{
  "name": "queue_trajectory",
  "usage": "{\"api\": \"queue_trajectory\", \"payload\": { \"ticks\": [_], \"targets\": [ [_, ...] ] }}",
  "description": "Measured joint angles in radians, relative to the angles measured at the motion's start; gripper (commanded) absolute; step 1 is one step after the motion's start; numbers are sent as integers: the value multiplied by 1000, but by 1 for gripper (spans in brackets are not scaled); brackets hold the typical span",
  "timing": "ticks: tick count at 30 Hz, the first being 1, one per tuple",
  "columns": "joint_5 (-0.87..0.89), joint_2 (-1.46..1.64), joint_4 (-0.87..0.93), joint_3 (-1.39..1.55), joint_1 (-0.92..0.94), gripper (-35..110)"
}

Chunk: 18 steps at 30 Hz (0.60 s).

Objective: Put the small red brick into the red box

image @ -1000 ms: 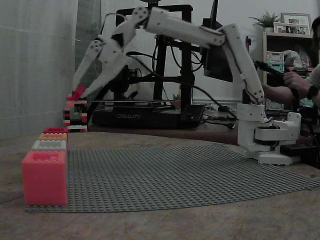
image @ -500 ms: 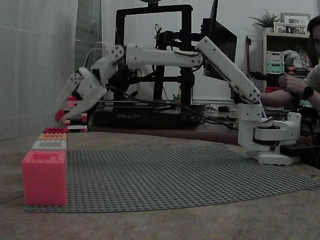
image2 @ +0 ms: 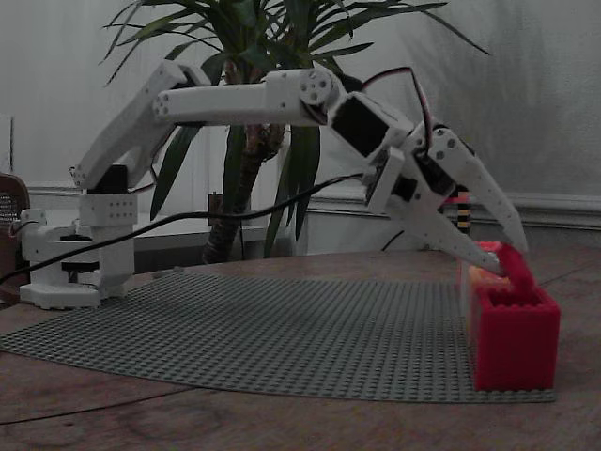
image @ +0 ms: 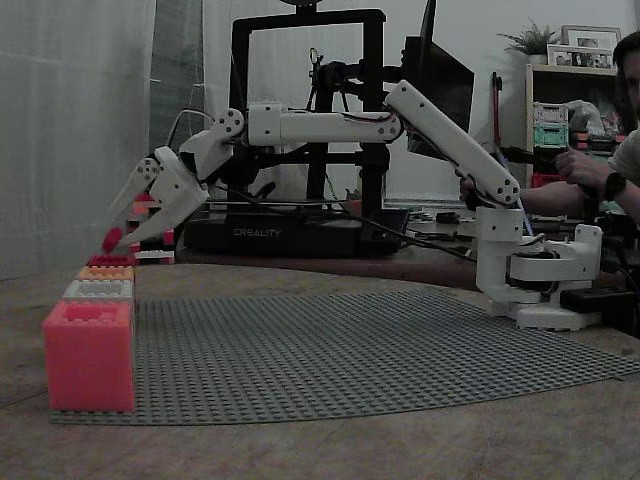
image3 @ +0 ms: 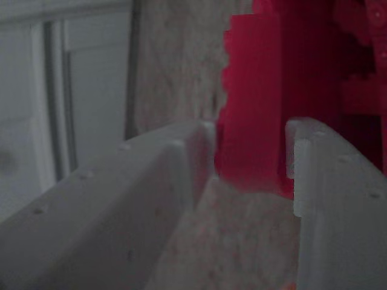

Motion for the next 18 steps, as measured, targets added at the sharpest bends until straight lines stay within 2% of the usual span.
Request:
{"api": "queue_trajectory", "payload": {
  "ticks": [5,11,18],
  "targets": [
    [5,0,0,0,0,11],
    [40,21,0,41,0,0],
    [38,353,48,321,-9,0]
  ]
}}
